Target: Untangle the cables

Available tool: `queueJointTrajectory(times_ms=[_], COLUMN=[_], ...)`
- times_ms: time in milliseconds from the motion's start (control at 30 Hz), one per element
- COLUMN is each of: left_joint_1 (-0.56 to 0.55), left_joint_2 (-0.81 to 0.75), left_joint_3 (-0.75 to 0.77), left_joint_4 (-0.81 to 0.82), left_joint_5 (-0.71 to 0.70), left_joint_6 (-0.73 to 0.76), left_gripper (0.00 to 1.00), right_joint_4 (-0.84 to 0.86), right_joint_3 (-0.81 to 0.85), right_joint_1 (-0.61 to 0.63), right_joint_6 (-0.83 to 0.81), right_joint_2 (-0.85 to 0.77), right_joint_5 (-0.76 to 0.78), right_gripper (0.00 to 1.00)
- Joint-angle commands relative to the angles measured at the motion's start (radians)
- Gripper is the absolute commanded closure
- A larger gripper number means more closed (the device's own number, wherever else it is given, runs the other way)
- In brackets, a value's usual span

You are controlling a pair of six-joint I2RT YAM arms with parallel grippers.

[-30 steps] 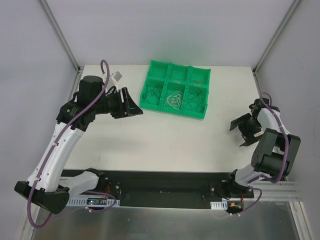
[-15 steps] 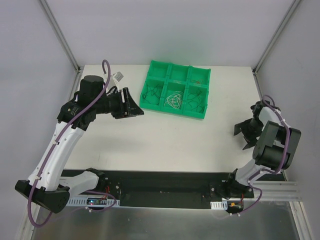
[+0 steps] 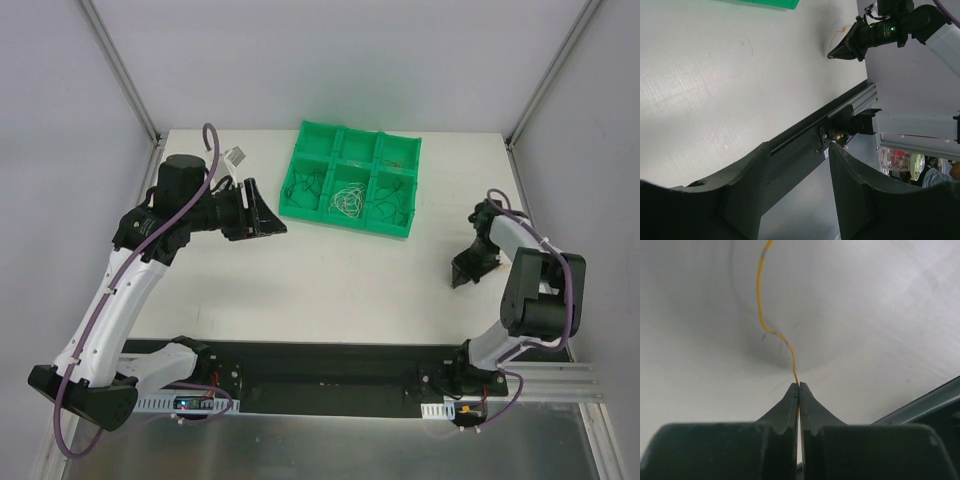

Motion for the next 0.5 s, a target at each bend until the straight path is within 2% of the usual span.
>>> queueJointTrajectory(times_ms=[0,133,200,300,433,467], left_joint_1=[0.000,0.000,0.002,0.002,0.002,0.002], left_joint_2=[-0.014,0.004,0.013,0.027,0.011,0.010], left_joint_3=[-0.017,-0.030,-0.053,-0.101,-0.200,-0.233], left_joint_4=[0.025,0.024,0.025,0.027,0.039,0.051], left_joint_5=[-0.010,-0.031,-0.044,-0.047,-0.096,-0.100], left_joint_6=[0.004,-0.002,-0.015,-0.032,-0.076,-0.090], left_gripper=[0.50,0.46,0.41,0.41,0.39,0.37], right_joint_4=[-0.038,0.002,0.069,0.168,0.203,0.209], right_joint_3=[-0.039,-0.045,-0.057,-0.036,0.018,0.020], right_joint_1=[0.218,0.530,0.667,0.848,0.990,1.002], right_joint_6=[-0.065,-0.191,-0.256,-0.334,-0.414,-0.418], right_joint_2=[-0.122,-0.153,-0.147,-0.082,-0.032,-0.028], right_joint_5=[-0.062,-0.181,-0.291,-0.452,-0.509,-0.519], right_gripper=[0.99,0.99,0.99,1.00,0.99,0.96])
